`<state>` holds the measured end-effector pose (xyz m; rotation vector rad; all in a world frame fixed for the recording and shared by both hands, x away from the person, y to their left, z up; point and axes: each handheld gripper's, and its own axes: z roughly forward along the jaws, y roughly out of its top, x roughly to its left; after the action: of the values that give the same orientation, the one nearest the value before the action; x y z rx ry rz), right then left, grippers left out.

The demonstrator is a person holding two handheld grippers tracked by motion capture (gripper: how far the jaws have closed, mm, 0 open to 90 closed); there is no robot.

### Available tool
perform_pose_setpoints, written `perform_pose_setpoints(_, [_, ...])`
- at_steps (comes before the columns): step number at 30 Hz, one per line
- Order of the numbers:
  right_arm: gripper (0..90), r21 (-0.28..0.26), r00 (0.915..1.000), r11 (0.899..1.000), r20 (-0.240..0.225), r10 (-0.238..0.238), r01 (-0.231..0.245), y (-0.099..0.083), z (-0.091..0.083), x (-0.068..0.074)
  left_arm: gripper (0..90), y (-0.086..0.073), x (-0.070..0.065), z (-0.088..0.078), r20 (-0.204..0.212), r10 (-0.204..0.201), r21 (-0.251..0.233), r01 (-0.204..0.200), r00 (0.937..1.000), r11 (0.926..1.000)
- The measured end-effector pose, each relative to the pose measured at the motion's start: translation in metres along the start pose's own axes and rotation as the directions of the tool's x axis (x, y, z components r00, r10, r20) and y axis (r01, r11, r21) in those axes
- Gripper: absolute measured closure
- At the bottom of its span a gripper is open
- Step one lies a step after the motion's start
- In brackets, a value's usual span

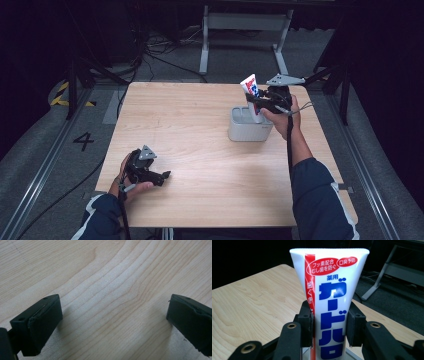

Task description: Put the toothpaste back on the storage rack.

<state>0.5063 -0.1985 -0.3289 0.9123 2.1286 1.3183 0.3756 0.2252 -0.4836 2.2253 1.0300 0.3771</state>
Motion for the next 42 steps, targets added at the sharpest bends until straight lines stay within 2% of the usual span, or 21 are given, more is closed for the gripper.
perform_pose_setpoints(4, [64.2,0.003,0.9999,1.0,0.012,-0.01,0.01,-0.002,0.003,-0.001,0.7,0.0,0.0,0.0,0.0,0.0,0.0,0.0,1.0,1.0])
perform_pose_setpoints(15, [63.8,0.03,0.9999,0.999,-0.007,-0.013,0.014,-0.017,0.011,0.002,0.8,0.0,0.0,0.0,0.0,0.001,0.0,-0.001,1.0,1.0])
perform_pose_setpoints(31, [62.9,0.093,0.9993,0.995,-0.008,-0.036,0.037,-0.039,0.0,-0.001,0.9,0.0,0.0,0.0,-0.003,0.003,0.001,-0.003,1.0,1.0])
perform_pose_setpoints(42, [62.1,0.132,0.9982,0.989,-0.008,-0.059,0.06,-0.045,-0.004,-0.001,0.9,0.0,0.0,0.0,-0.004,0.003,0.0,-0.003,1.0,1.0])
